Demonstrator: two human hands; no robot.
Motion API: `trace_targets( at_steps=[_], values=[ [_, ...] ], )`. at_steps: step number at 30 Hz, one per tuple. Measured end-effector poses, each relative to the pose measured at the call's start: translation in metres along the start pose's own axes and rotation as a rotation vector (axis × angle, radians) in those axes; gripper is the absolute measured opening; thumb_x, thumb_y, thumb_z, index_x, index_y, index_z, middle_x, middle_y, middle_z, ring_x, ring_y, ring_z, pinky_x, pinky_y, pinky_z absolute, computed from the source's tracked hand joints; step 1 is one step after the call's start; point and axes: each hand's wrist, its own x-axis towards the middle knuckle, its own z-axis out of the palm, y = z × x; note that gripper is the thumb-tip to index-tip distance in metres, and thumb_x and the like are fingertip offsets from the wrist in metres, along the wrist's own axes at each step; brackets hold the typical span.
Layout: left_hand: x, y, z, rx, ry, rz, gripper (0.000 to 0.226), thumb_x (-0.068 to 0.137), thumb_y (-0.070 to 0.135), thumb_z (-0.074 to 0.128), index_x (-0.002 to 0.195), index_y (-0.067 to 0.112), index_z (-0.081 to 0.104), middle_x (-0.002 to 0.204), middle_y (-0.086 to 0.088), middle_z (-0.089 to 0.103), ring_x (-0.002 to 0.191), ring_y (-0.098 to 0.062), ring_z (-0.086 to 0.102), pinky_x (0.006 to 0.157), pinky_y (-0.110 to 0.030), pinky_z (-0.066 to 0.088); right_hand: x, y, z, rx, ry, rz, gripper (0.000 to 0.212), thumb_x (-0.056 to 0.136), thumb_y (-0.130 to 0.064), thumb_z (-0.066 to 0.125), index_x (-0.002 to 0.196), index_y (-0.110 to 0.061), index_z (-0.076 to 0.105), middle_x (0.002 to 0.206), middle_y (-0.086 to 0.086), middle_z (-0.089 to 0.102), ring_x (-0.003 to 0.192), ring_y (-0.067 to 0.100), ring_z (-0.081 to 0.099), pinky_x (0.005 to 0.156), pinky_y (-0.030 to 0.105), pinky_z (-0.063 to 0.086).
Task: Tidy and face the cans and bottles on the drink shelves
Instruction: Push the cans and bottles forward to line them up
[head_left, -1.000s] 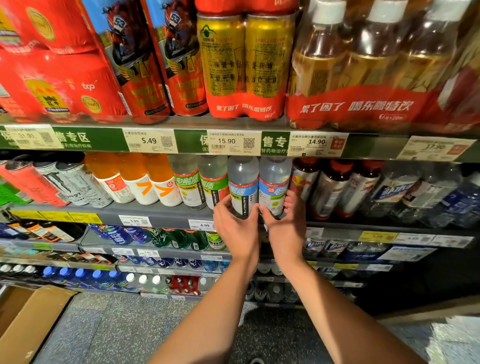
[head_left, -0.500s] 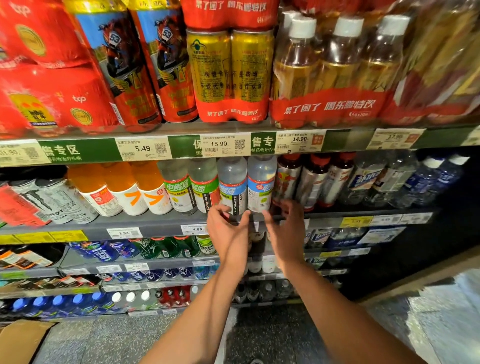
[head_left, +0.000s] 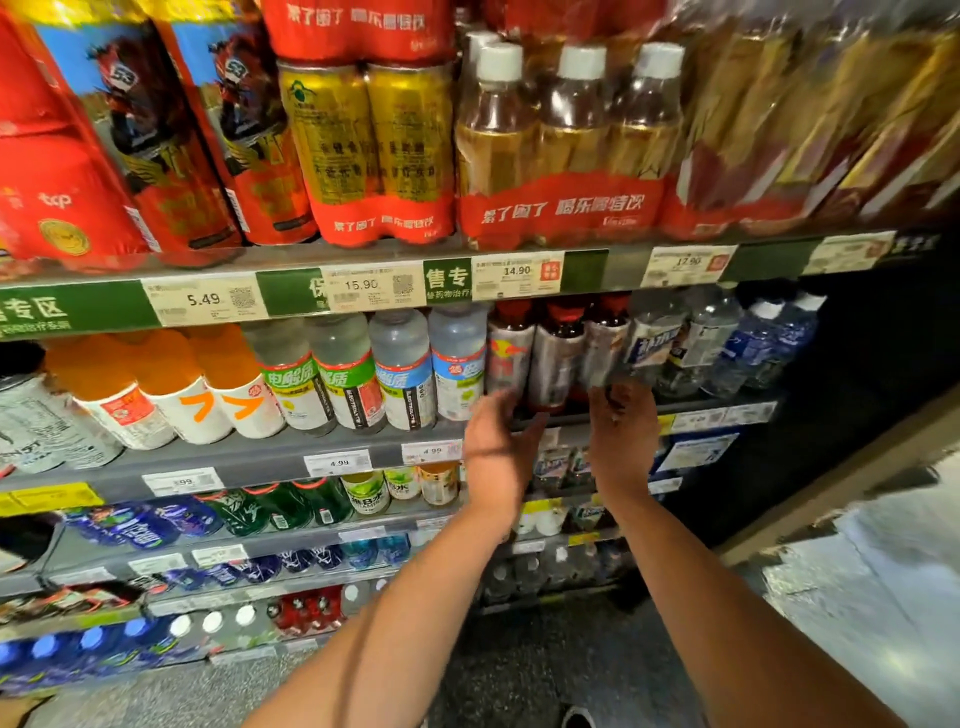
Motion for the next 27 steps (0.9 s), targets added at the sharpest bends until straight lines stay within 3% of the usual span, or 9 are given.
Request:
trace_targets(
  at_steps=[2, 4, 7, 11, 14, 18, 23, 25, 27],
  values=[
    [0.011, 0.005, 0.020, 0.032, 0.033, -0.062, 0.034, 0.077, 0.033, 0.081, 0.105, 0.025, 0.065, 0.097, 0.003, 0.069, 0.091, -0.016, 0.066, 0.083, -0.040, 0.056, 0.010, 0.008, -0.002, 0.003, -0.045, -0.014, 0.015, 0.096, -0.025, 0.063, 0.107, -0.026, 0.054, 0.101, 0.006, 0.065, 0.091, 0.025, 0.064, 0.078, 0.049, 0.055],
    [0.018, 0.011, 0.036, 0.076, 0.079, -0.134, 0.037, 0.073, 0.033, 0.084, 0.103, 0.026, 0.063, 0.095, 0.004, 0.068, 0.088, -0.015, 0.065, 0.084, -0.036, 0.055, 0.018, 0.014, -0.006, 0.088, -0.137, 0.021, 0.029, 0.096, -0.032, 0.063, 0.124, -0.029, 0.055, 0.118, 0.001, 0.065, 0.104, 0.018, 0.065, 0.087, 0.044, 0.056],
    [0.020, 0.015, 0.053, 0.118, 0.151, -0.160, 0.044, 0.071, 0.032, 0.087, 0.106, 0.022, 0.062, 0.095, 0.004, 0.067, 0.085, -0.012, 0.063, 0.079, -0.030, 0.051, 0.031, 0.022, -0.015, 0.140, -0.327, 0.050, 0.044, 0.097, -0.034, 0.062, 0.138, -0.025, 0.049, 0.132, -0.005, 0.056, 0.115, 0.006, 0.054, 0.098, 0.029, 0.047],
    [0.016, 0.014, 0.072, 0.127, 0.258, -0.146, 0.048, 0.072, 0.035, 0.084, 0.111, 0.026, 0.059, 0.098, 0.006, 0.067, 0.090, -0.015, 0.066, 0.083, -0.042, 0.055, 0.036, 0.033, -0.015, 0.173, -0.323, -0.001, 0.040, 0.097, -0.019, 0.063, 0.134, -0.015, 0.050, 0.122, 0.000, 0.056, 0.105, 0.008, 0.055, 0.091, 0.017, 0.047],
    [0.015, 0.011, 0.083, 0.136, 0.331, -0.131, 0.051, 0.074, 0.043, 0.077, 0.118, 0.027, 0.058, 0.107, 0.005, 0.069, 0.098, -0.017, 0.067, 0.087, -0.045, 0.055, 0.035, 0.039, -0.012, 0.179, -0.334, -0.061, 0.044, 0.096, -0.020, 0.063, 0.137, -0.013, 0.048, 0.130, 0.009, 0.054, 0.113, 0.012, 0.056, 0.097, 0.028, 0.051],
    [0.016, 0.025, 0.088, 0.084, 0.374, -0.183, 0.041, 0.077, 0.026, 0.083, 0.111, 0.025, 0.060, 0.099, 0.006, 0.068, 0.090, -0.013, 0.066, 0.087, -0.041, 0.055, 0.038, 0.038, -0.018, 0.233, -0.401, -0.067, 0.048, 0.096, -0.019, 0.063, 0.141, -0.016, 0.045, 0.137, 0.005, 0.050, 0.115, 0.014, 0.057, 0.099, 0.027, 0.051],
    [0.008, 0.026, 0.092, 0.104, 0.373, -0.147, 0.037, 0.078, 0.025, 0.084, 0.105, 0.026, 0.058, 0.091, 0.005, 0.066, 0.085, -0.012, 0.066, 0.081, -0.038, 0.055, 0.042, 0.044, -0.022, 0.221, -0.449, -0.060, 0.048, 0.096, -0.022, 0.064, 0.140, -0.019, 0.046, 0.138, 0.002, 0.050, 0.112, 0.006, 0.058, 0.088, 0.003, 0.044],
    [0.002, 0.030, 0.099, 0.106, 0.387, -0.114, 0.032, 0.080, 0.025, 0.082, 0.102, 0.024, 0.059, 0.091, 0.005, 0.065, 0.086, -0.013, 0.065, 0.081, -0.036, 0.054, 0.046, 0.046, -0.029, 0.247, -0.435, -0.067, 0.043, 0.096, -0.020, 0.064, 0.136, -0.019, 0.050, 0.133, 0.004, 0.054, 0.108, 0.003, 0.059, 0.089, 0.006, 0.045],
    [-0.005, 0.037, 0.111, 0.097, 0.385, -0.096, 0.027, 0.082, 0.025, 0.080, 0.100, 0.020, 0.061, 0.091, 0.005, 0.065, 0.086, -0.014, 0.064, 0.082, -0.037, 0.054, 0.053, 0.049, -0.043, 0.265, -0.326, -0.071, 0.036, 0.095, -0.018, 0.064, 0.129, -0.016, 0.054, 0.126, 0.005, 0.056, 0.108, 0.008, 0.059, 0.092, 0.023, 0.052]
  ],
)
